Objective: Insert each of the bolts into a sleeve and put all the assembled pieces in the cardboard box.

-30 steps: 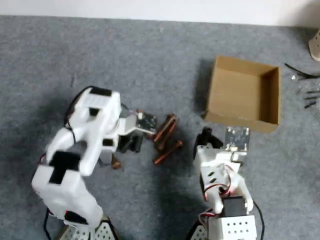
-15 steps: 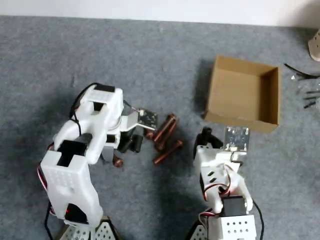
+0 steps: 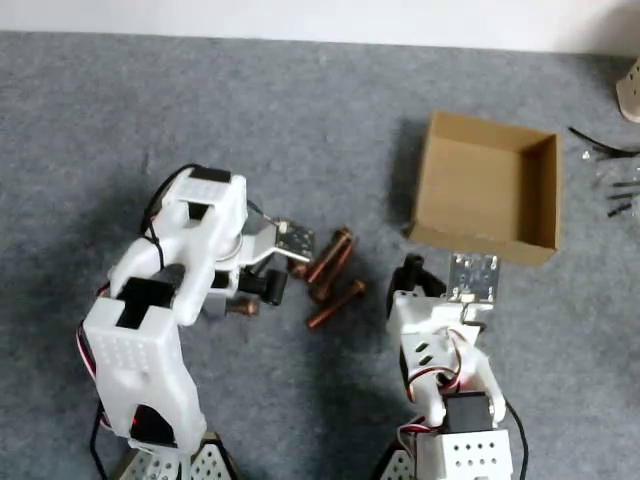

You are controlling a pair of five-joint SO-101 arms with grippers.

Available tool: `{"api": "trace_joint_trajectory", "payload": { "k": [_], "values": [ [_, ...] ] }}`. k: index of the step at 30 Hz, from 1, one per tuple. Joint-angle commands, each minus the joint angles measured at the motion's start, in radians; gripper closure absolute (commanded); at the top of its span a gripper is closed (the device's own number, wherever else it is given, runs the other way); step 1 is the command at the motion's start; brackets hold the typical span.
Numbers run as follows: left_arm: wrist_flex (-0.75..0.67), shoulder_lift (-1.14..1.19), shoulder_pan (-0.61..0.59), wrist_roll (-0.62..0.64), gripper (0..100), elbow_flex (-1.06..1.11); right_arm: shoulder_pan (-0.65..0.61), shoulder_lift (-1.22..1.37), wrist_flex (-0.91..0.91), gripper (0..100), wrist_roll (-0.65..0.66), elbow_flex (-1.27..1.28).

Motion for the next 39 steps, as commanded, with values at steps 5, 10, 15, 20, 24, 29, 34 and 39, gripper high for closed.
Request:
{"api": "trace_joint_trajectory", "payload": {
  "k": [5,10,15,20,24,29,34,39],
  "values": [
    [0.18,-0.252,-0.008,-0.425,99,-0.038,0.015,-0.024,-0.021,99.4,0.015,0.024],
    [0.19,-0.458,-0.007,-0.285,99,-0.038,0.015,-0.024,-0.021,99.4,0.015,0.024],
    [0.181,-0.601,0.044,-0.038,99,-0.038,0.012,-0.024,-0.021,99.4,0.015,0.024],
    [0.061,-0.739,0.151,0.364,99,-0.038,0.012,-0.024,-0.021,99.4,0.015,0.024],
    [-0.044,-0.865,0.223,0.684,99,-0.036,0.012,-0.024,-0.021,99.4,0.015,0.024],
    [-0.226,-1.026,0.237,0.971,99,0.088,0.012,-0.024,-0.019,99.4,0.015,0.024],
    [-0.494,-1.196,0.231,1.178,99,0.377,-0.001,-0.027,-0.022,99.4,0.015,0.059],
    [-0.836,-1.371,0.231,1.484,99,0.719,-0.062,-0.028,-0.024,99.4,0.017,0.077]
  ]
}}
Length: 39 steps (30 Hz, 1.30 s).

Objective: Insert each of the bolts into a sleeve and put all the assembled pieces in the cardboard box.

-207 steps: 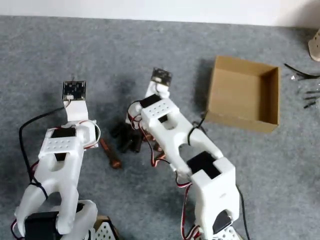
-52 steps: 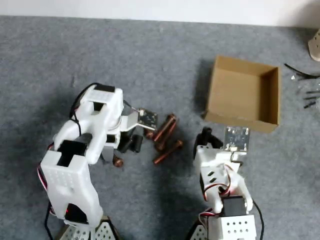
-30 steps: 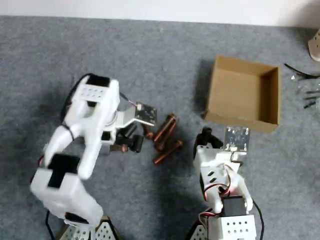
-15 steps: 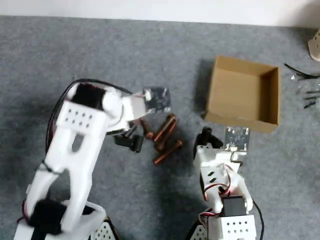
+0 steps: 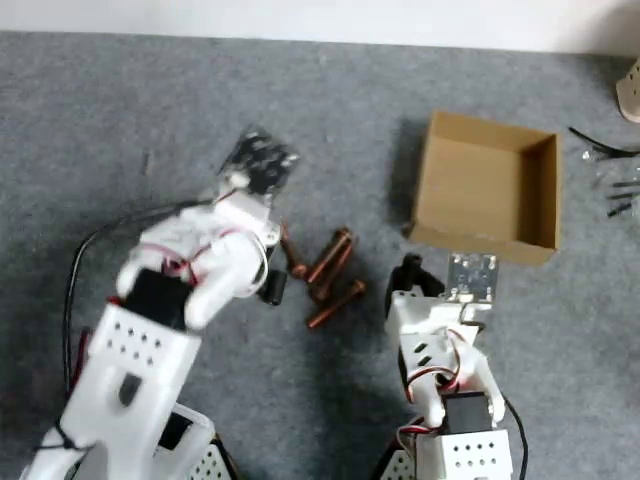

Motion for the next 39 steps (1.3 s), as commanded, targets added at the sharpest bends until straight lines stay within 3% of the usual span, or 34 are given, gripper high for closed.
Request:
{"api": "trace_joint_trajectory", "payload": {
  "k": [1,6,11,21,24,28,35,39],
  "values": [
    [-0.293,-0.145,0.013,0.19,99,0.213,-0.035,-0.021,-0.024,99.4,0.014,0.077],
    [-0.628,-0.303,0.016,0.238,99,0.45,-0.074,-0.021,-0.031,99.4,0.014,0.074],
    [-0.801,-0.417,0.016,0.238,99,0.591,-0.174,-0.021,-0.162,99.4,0.091,0.081],
    [-0.83,-0.596,0.116,0.247,99,0.685,-0.3,-0.019,-0.344,99.4,0.14,0.108],
    [-0.83,-0.704,0.12,0.353,99,0.711,-0.335,-0.019,-0.344,99.4,0.143,0.11],
    [-0.829,-0.852,0.12,0.482,99,0.768,-0.39,-0.012,-0.338,99.4,0.273,0.11],
    [-0.825,-0.967,0.252,0.477,99,0.888,-0.435,-0.012,-0.318,99.4,0.334,0.111],
    [-0.824,-0.963,0.263,0.414,99,0.897,-0.435,-0.015,-0.317,99.4,0.334,0.111]
  ]
}}
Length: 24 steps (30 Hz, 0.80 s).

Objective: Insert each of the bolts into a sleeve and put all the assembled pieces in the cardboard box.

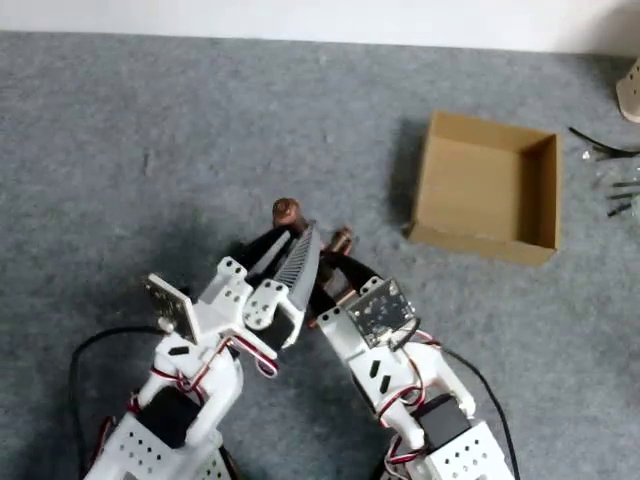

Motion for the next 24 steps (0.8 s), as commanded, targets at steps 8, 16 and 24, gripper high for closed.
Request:
{"api": "trace_joint_trajectory", "payload": {
  "k": [8,16,24],
  "values": [
    [-0.005,-0.019,0.018,-0.08,99,0.002,-0.012,-0.018,-0.008,99.4,0.014,0.113],
    [0.109,-0.018,0.021,-0.08,99,0.002,0.03,-0.018,-0.015,99.4,0.014,0.113],
    [0.124,-0.018,0.016,-0.081,99,0.022,0.025,-0.018,-0.012,99.4,0.015,0.111]
  ]
}}
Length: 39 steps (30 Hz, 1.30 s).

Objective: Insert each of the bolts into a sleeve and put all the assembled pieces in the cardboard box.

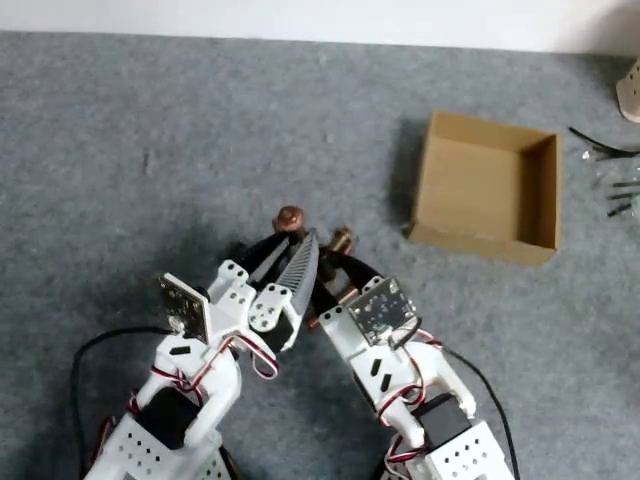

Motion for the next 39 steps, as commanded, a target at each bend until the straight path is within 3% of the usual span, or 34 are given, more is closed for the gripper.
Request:
{"api": "trace_joint_trajectory", "payload": {
  "k": [1,6,11,25,39],
  "values": [
    [0.0,-0.008,0.016,-0.005,99,0.027,0.012,-0.019,-0.013,99.4,0.011,0.111],
    [-0.002,-0.007,0.016,-0.005,99,0.027,-0.018,-0.018,-0.008,99.4,0.011,0.114],
    [0.002,-0.007,0.015,-0.002,99,0.027,-0.071,-0.019,0.027,99.4,0.117,0.114],
    [0.164,-0.01,0.038,0.005,99,0.027,-0.012,-0.021,-0.015,99.4,0.114,0.11],
    [0.18,-0.007,0.051,0.003,99,0.027,-0.013,-0.021,-0.019,99.4,0.074,0.107]
  ]
}}
